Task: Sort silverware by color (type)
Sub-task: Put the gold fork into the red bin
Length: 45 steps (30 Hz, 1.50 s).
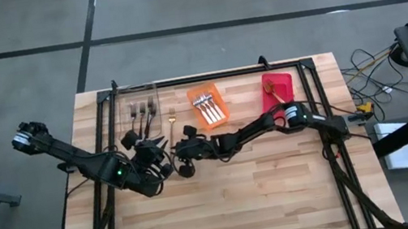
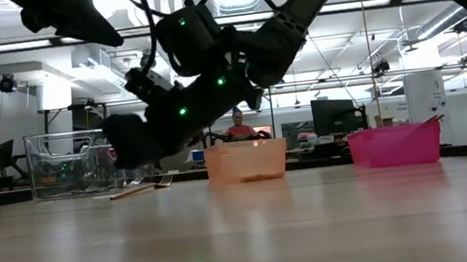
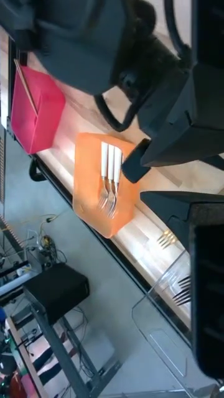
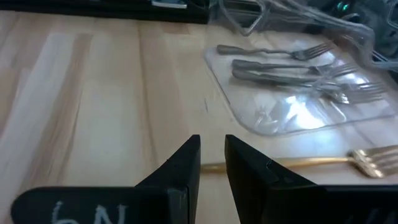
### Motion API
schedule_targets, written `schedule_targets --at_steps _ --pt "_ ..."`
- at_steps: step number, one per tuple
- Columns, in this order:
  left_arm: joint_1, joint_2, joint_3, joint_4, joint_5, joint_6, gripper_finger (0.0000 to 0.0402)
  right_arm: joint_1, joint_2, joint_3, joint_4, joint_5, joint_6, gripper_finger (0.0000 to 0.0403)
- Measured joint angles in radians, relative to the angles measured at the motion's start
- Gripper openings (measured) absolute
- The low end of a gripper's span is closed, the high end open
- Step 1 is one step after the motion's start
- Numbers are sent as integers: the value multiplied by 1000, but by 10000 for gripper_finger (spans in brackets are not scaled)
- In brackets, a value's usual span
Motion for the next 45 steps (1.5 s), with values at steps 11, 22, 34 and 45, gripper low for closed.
schedule_targets --at_steps 11,22,34,45 --pt "0 1 0 1 0 -2 57 0 135 148 -51 -52 -10 66" --pt "-1 1 0 4 1 2 57 7 127 195 -284 -42 48 66" --pt "13 -11 28 5 -48 230 57 52 -37 190 -857 -54 126 66" --pt "26 -166 -44 16 -135 420 36 52 -194 188 -1064 -148 395 65"
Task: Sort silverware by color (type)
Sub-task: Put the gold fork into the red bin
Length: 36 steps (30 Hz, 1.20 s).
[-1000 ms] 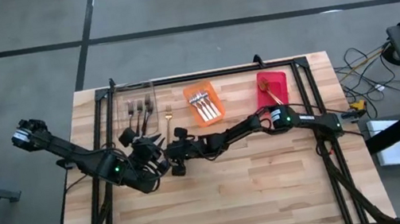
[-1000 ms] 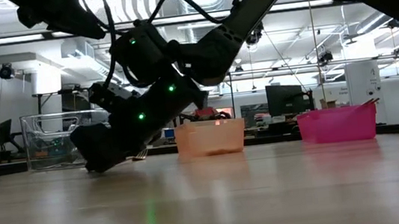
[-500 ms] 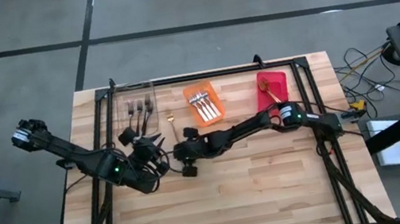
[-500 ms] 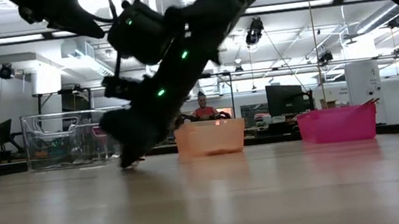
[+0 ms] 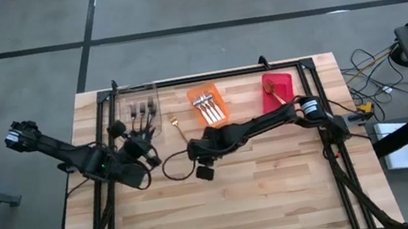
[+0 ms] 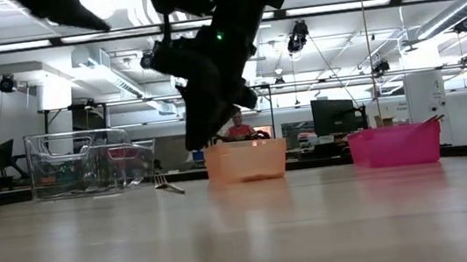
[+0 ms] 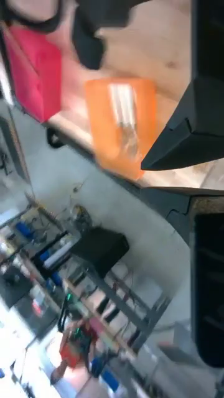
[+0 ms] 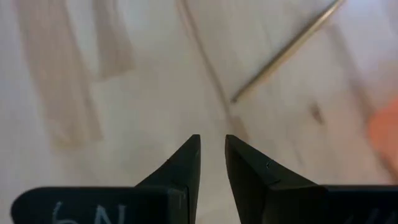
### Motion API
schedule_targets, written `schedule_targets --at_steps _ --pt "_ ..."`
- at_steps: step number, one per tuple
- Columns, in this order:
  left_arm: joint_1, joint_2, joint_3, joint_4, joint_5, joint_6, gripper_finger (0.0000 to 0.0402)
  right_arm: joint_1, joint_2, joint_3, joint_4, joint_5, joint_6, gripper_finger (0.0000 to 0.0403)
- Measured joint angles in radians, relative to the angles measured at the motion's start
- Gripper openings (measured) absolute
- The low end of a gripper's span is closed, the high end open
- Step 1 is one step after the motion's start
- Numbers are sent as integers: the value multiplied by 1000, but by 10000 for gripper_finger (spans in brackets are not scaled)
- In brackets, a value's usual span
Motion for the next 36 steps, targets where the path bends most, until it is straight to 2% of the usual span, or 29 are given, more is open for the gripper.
schedule_targets --at_steps 1,3,5,6,9,13,19,28,36 --pt "-1 -25 -28 3 31 0 34 -7 -8 0 6 -18 28 65" --pt "-1 -70 -104 25 172 2 27 -22 -18 0 19 -37 97 65" --pt "-8 -119 -182 41 303 32 17 -40 -21 0 50 -24 146 65" --pt "-11 -147 -211 57 327 40 12 -48 -19 0 67 -9 160 65" --pt "-11 -234 -268 125 306 71 2 -63 7 0 141 49 171 65" --pt "-11 -341 -298 233 276 155 2 -71 30 0 213 57 174 69" --pt "-11 -439 -314 339 275 273 1 -93 30 1 265 83 174 103" --pt "-11 -452 -312 363 275 302 1 -143 61 1 308 85 171 165" --pt "-11 -442 -313 367 275 317 1 -122 81 -5 290 83 158 177"
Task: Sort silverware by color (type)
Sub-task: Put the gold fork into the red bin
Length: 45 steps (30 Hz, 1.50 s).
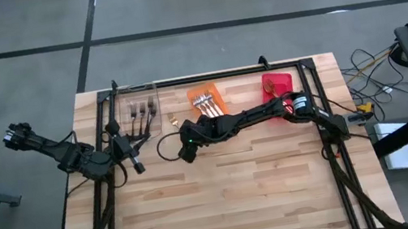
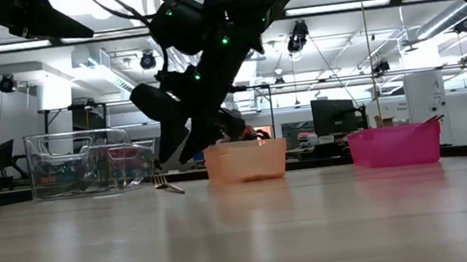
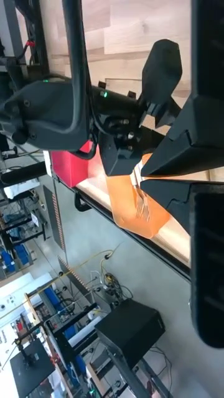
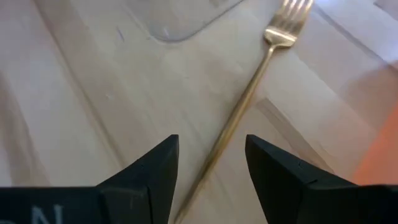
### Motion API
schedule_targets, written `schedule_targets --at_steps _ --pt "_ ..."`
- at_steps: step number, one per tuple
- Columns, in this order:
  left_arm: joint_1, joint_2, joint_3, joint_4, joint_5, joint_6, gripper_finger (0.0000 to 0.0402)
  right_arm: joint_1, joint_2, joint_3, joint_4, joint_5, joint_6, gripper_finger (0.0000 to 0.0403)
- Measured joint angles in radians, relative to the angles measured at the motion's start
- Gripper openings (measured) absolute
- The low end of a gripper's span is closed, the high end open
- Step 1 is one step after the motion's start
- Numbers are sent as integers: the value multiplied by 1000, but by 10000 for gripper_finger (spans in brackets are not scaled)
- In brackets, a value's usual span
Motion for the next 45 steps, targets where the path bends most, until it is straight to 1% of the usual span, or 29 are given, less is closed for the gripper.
schedule_targets --at_steps 4,8,11,14,19,25,28,35,38,42,45 --pt "1 -1 0 0 0 0 1 11 0 -33 6 51 -3 173" --pt "1 1 0 0 -12 2 1 19 0 -71 15 53 -2 171" --pt "1 1 0 4 -14 16 0 30 0 -100 22 75 -3 171" --pt "1 2 0 10 -14 18 0 39 0 -132 69 71 -5 171" --pt "1 2 0 20 -15 31 0 57 0 -146 83 85 -24 171" --pt "1 1 0 98 -16 76 0 68 12 -142 223 102 -54 171" --pt "1 3 1 146 -16 111 0 67 41 -142 207 108 -56 171" --pt "1 23 8 152 -15 123 0 77 58 -141 193 114 -30 171" --pt "1 31 8 152 -15 123 0 92 52 -140 187 133 -26 171" --pt "1 42 8 152 -15 140 0 111 24 -135 87 131 7 171" --pt "1 49 9 170 -15 149 0 120 17 -129 47 138 9 171"
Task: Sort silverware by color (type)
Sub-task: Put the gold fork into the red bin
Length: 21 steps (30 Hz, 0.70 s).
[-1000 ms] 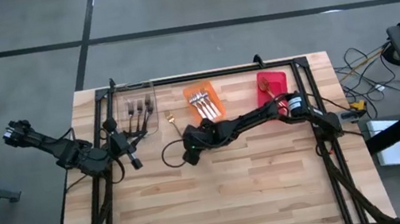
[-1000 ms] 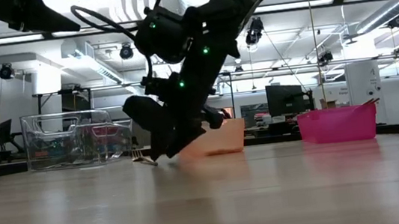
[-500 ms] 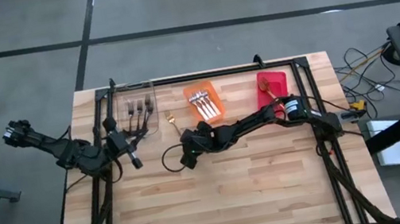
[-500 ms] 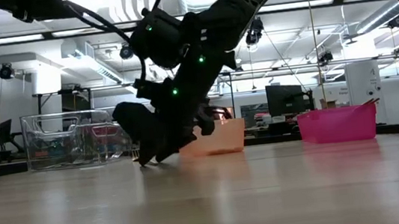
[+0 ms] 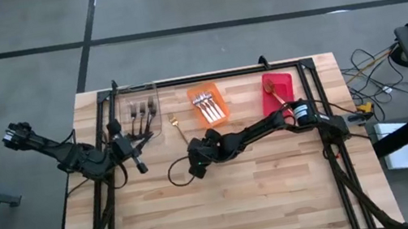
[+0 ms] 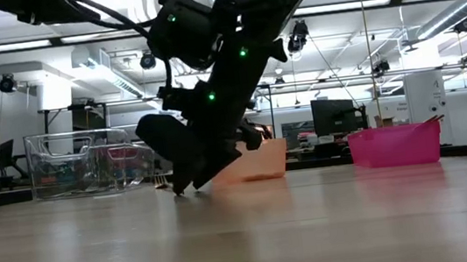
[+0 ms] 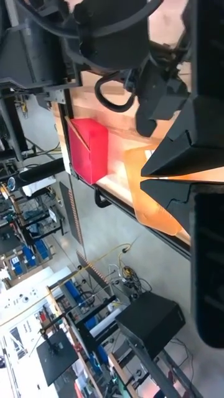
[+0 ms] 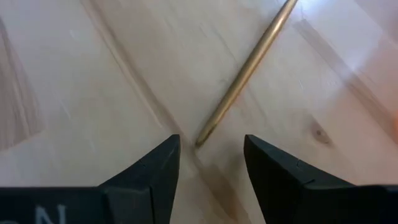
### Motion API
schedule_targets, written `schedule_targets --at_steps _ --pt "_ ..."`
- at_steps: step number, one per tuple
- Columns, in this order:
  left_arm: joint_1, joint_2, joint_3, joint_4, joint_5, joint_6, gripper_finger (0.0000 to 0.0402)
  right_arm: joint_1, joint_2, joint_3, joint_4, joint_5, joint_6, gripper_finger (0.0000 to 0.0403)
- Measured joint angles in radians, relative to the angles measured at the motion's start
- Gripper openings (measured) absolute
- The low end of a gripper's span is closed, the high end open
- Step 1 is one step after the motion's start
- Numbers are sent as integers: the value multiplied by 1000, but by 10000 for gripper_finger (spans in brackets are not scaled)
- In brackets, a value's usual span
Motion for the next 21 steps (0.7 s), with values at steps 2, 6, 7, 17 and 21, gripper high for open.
schedule_targets --at_steps 2,6,7,17,21 --pt "0 2 3 -3 0 0 0 1 -4 2 -13 4 -5 171" --pt "0 5 17 3 0 0 0 2 -6 2 -13 72 -13 171" --pt "0 7 19 4 0 1 1 2 -6 2 -9 94 -13 171" --pt "0 7 18 -7 0 26 1 -4 31 2 80 114 3 171" --pt "0 7 18 -7 0 26 1 -7 42 3 82 104 7 164"
